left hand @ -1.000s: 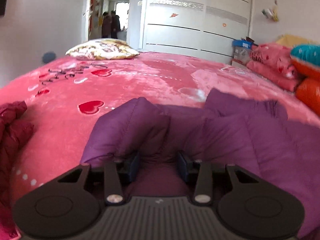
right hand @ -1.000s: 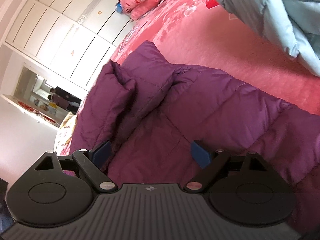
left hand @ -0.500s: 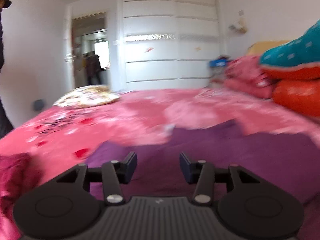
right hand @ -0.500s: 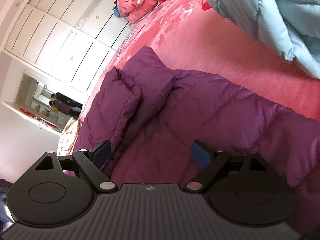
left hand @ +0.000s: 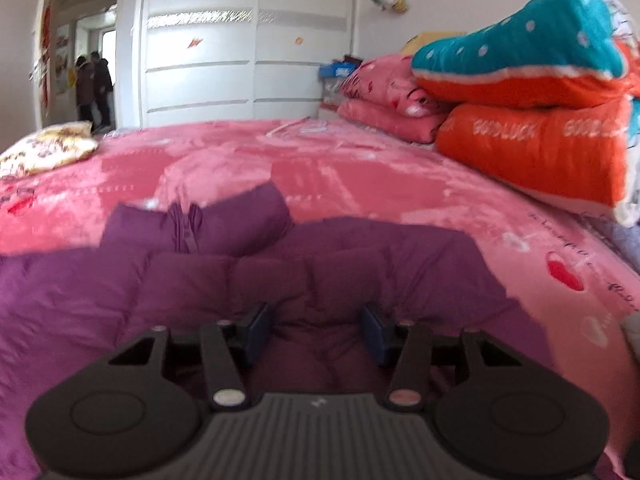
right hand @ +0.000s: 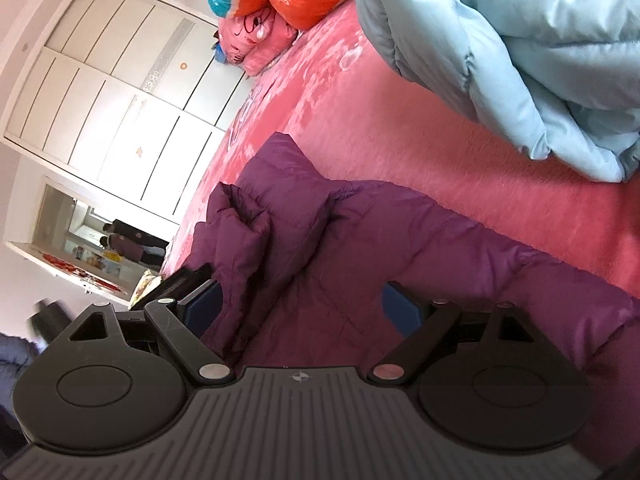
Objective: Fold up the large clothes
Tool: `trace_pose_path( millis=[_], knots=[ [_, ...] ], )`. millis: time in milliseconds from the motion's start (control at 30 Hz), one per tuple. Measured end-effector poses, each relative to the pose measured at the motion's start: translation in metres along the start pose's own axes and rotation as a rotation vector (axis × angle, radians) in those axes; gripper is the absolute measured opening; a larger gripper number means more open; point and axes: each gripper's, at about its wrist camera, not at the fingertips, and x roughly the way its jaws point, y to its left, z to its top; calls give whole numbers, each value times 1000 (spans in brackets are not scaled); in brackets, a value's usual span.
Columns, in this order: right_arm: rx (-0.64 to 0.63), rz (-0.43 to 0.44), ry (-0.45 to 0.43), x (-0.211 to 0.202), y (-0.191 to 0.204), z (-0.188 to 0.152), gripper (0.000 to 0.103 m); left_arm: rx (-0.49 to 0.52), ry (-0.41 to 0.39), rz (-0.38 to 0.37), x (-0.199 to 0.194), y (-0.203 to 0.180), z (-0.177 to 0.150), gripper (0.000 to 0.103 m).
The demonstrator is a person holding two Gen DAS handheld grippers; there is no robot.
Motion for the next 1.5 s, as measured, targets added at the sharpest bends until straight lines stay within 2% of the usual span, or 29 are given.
trace_pose_path(
  millis=[267,433,567,667,800,900,1067,1267,1367,1500],
  knots=[
    [-15,12,5,-1,0,3,103,28,2,51,26,-5,-21,51],
    [-40,12,8,2,2,8,103,43,28,33,9,-4,-10,51],
    [-68,22,39,7,1,18,103,19,-62,26,-55,16,-3,53],
    [-105,34,84,9,3,27,103,-43,-79,69,-112,47,-8,54],
    [-216,22,112,5,11,27,103,-85,-51,151,-180,89,-31,58],
    [-346,-15,83,-3,21,22,103,-81,-5,206,-223,112,-57,62],
    [-415,-32,65,-20,14,17,103,-135,49,267,-288,142,-106,69],
    [-510,-78,3,-54,5,13,103,-233,101,279,-335,164,-154,74],
    [-493,-96,-6,-72,-5,15,103,-268,115,261,-344,167,-165,76],
    [-506,-172,-33,-95,-14,14,103,-268,111,220,-352,165,-176,79]
  ],
)
